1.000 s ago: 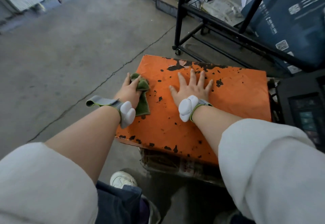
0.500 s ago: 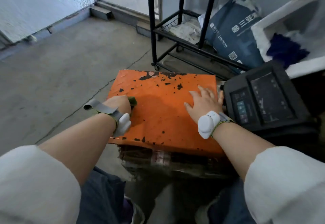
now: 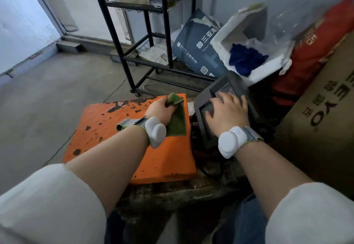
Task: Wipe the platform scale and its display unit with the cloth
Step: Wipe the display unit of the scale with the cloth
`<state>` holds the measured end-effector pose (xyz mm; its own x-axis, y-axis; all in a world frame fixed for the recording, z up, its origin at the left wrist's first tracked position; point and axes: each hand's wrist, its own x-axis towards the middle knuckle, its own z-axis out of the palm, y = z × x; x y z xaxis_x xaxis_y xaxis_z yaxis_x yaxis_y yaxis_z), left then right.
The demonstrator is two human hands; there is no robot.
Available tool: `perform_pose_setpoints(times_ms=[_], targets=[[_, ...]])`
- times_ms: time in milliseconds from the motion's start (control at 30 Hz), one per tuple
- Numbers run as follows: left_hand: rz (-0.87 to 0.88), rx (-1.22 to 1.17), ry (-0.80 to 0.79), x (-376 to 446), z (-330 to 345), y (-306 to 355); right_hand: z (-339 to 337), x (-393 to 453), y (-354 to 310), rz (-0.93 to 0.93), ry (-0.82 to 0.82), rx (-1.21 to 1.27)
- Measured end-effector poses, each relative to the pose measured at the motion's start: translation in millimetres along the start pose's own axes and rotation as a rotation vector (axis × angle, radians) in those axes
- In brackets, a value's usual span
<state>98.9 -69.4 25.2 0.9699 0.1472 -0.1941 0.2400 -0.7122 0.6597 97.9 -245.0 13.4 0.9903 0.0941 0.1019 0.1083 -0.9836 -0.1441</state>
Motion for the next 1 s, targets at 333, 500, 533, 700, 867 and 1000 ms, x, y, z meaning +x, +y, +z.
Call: perform_pose_setpoints(times_ms=[333, 500, 533, 700, 867, 1000], targets=[[-0.027, -0.100, -0.024, 39.6, 52.6, 45.3, -22.4, 3.8, 41.0, 0.043, 0.028, 0.100], [-0.037, -0.086, 0.029, 66.5, 73.1, 45.8, -21.4, 1.3, 48.4, -0.005, 0.035, 0.152], [-0.047, -0.084, 0.041, 72.4, 76.5, 45.9, -21.9, 1.5, 50.8, -0.016, 0.037, 0.170], [-0.077, -0.088, 0.018, 105.8, 89.6, 49.6, -19.7, 10.7, 62.6, -0.034, 0.037, 0.267], [0.079, -0.113, -0.014, 108.5, 107.6, 63.6, -16.5, 22.0, 64.3, -0.012, 0.000, 0.314], [0.242, -0.154, 0.037, 95.6, 118.5, 53.6, -17.6, 25.4, 64.6, -0.009, -0.092, 0.326]])
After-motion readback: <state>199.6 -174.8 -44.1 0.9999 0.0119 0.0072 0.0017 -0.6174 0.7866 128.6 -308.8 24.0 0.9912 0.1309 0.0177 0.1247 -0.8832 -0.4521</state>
